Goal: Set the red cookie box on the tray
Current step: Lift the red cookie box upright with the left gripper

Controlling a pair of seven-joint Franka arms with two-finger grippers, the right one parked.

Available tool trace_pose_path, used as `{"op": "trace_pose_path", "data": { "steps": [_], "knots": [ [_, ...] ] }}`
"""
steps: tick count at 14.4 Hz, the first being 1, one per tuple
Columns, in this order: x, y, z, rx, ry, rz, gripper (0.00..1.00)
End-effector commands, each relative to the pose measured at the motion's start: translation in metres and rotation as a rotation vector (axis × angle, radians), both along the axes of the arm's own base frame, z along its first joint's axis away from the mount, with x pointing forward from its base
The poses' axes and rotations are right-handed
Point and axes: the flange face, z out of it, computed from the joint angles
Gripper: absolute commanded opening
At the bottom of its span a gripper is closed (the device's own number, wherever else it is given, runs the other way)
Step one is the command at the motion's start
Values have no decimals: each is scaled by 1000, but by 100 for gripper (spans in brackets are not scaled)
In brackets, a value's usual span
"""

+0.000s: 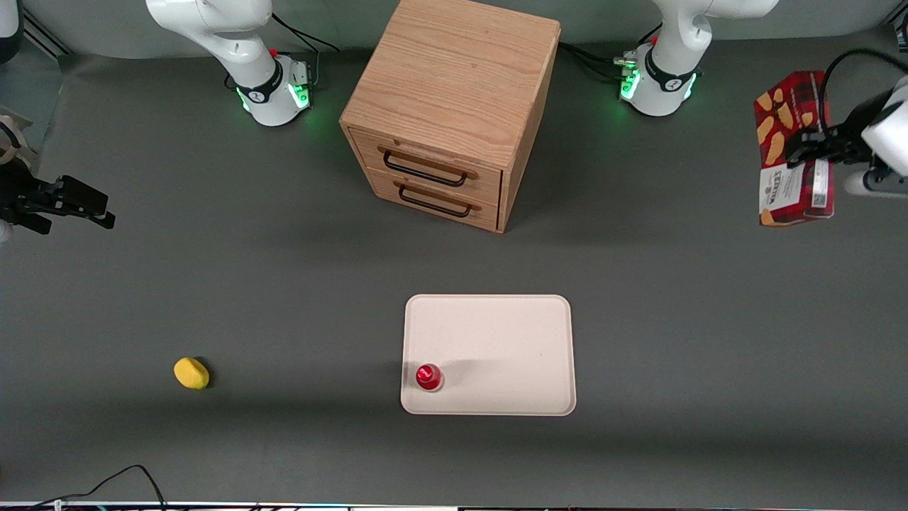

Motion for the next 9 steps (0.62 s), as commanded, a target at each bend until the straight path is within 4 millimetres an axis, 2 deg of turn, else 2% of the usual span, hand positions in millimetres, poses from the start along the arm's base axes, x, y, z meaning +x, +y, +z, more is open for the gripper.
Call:
{"op": "trace_pose_path", "data": {
  "steps": [1,3,5,7,9],
  "knots": [
    [9,-39,2,47,7,12,0],
    [23,-97,-3,73,5,70,0],
    [49,-182,-18,93,7,152,0],
    [75,-241,-34,73,-8,234,0],
    [95,-289,-50,1,-62,314,0]
  ]
}}
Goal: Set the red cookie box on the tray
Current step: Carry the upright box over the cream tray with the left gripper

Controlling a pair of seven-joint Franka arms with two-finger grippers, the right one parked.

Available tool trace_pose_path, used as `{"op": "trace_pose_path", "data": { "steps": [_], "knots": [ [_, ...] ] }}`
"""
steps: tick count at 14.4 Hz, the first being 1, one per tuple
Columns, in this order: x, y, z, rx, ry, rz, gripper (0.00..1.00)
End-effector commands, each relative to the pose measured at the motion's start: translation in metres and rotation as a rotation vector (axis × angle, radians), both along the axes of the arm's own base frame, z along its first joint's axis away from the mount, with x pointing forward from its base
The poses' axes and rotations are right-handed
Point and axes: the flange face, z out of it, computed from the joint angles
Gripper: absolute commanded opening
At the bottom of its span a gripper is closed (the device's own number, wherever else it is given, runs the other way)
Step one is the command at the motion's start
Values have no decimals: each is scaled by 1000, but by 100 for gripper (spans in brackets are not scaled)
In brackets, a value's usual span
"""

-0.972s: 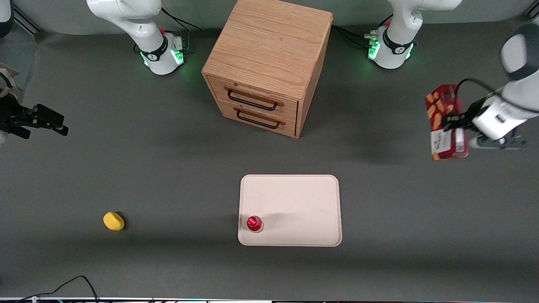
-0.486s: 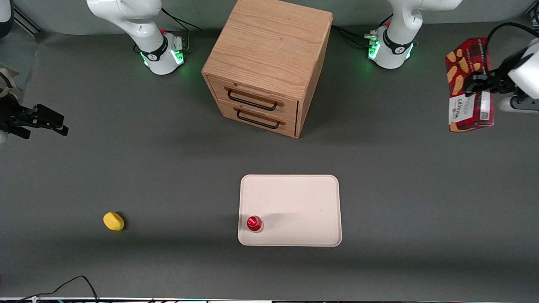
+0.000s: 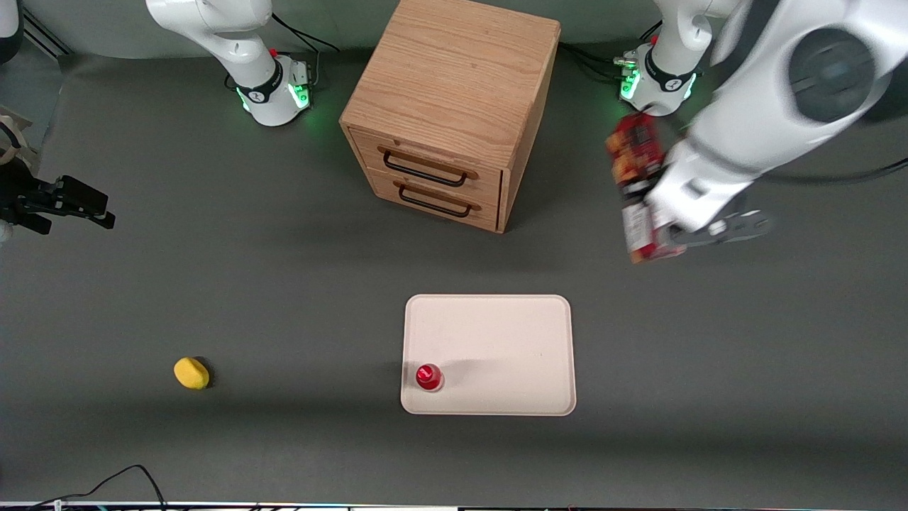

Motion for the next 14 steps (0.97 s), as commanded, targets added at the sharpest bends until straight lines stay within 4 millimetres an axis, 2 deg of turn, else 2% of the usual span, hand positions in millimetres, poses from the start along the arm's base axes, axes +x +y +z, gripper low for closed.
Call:
{"op": "trace_pose_path", "data": {
  "steps": [1,3,5,8,9,11,14],
  "knots": [
    [35,-55,-17,-87,-53,119,0],
    [43,-91,-44,-129,-93,159,0],
    [51,-113,-78,-131,-123,164,0],
    [77,-106,-130,-95,-190,138,0],
    [80,-105,-155,-86,-206,112,0],
    [85,-89,-206,-58,-271,81,0],
    [88,-62,-264,-25,-280,116,0]
  ]
}}
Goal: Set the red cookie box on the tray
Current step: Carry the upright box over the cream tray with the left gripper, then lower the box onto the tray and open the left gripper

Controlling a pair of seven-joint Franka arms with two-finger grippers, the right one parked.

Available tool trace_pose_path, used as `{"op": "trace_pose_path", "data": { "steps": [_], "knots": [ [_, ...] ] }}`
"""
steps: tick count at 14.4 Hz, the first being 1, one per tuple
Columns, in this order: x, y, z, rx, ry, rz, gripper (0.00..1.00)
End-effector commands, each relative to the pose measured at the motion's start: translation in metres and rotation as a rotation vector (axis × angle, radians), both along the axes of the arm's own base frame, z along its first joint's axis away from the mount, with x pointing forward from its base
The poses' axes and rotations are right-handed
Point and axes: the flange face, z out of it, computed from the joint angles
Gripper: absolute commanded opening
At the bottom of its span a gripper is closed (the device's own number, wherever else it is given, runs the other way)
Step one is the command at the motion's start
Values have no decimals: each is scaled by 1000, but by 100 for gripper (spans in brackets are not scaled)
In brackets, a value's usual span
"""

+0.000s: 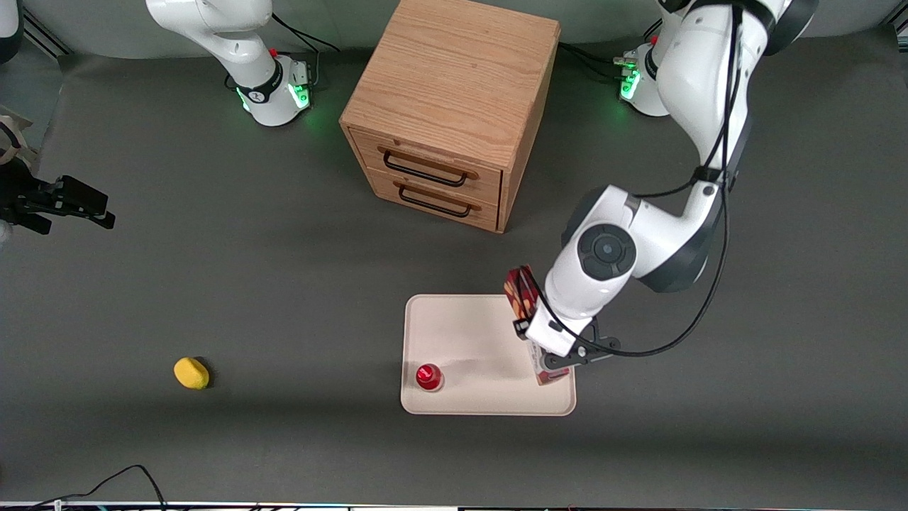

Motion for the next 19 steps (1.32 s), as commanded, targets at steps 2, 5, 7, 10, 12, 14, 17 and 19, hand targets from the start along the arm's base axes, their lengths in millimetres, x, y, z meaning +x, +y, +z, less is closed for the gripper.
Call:
{"op": "trace_pose_path", "data": {
  "steps": [2,5,7,10,12,14,17,19],
  "knots": [
    [-9,22,-46,29,-12,12,0],
    [-12,16,-71,10,-16,52,0],
    [-14,12,-78,0,-25,55,0],
    [-13,12,-89,-7,-32,56,0],
    [-12,12,-97,-5,-41,47,0],
    [-11,11,-103,14,-63,22,0],
    [-10,11,-106,12,-67,19,8],
    [-9,10,-105,7,-76,16,53]
  ]
}}
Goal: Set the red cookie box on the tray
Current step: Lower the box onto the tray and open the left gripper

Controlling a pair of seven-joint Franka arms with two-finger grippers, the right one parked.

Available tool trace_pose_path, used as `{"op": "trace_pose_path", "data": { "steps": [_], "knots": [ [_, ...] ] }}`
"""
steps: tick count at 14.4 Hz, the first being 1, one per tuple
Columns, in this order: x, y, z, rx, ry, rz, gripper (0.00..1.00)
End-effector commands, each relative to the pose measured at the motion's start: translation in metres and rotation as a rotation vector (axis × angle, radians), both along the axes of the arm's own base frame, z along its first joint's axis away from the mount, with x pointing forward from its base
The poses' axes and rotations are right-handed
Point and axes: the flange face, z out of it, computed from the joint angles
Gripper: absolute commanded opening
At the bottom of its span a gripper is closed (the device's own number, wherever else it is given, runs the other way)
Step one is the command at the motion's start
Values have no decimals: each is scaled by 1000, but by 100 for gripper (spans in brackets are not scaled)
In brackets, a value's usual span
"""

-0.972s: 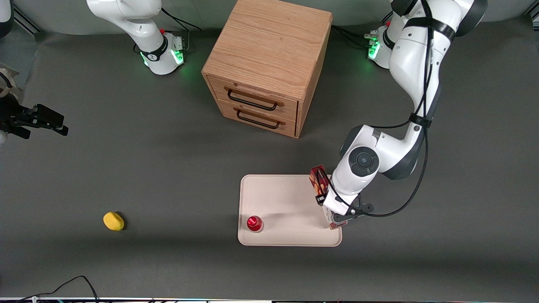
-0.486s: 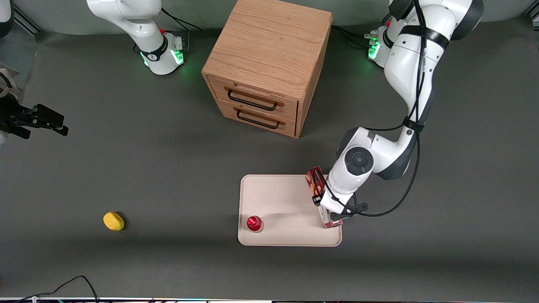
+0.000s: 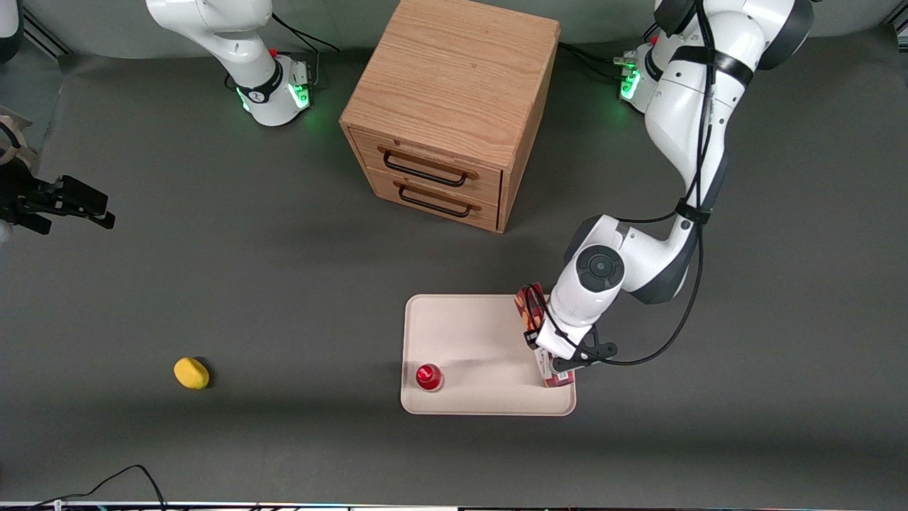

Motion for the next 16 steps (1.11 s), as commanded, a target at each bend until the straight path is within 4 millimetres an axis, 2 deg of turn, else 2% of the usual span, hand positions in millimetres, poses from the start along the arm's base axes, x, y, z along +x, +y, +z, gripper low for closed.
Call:
{"op": "trace_pose_path", "data": {
  "steps": [1,3,5,7,8,11,12,15,16],
  "knots": [
    [1,-2,-16,7,-27,-6,53],
    [7,-2,-7,1,-43,-7,47],
    [10,-2,-3,3,-44,-8,52],
    [11,-2,-1,4,-42,-6,73],
    [12,-1,1,3,-46,-5,100],
    [12,1,7,19,-26,-4,100],
    [14,1,15,29,-11,0,100],
    [13,-3,49,63,56,16,100],
    [5,-11,62,69,85,4,100]
  ]
}}
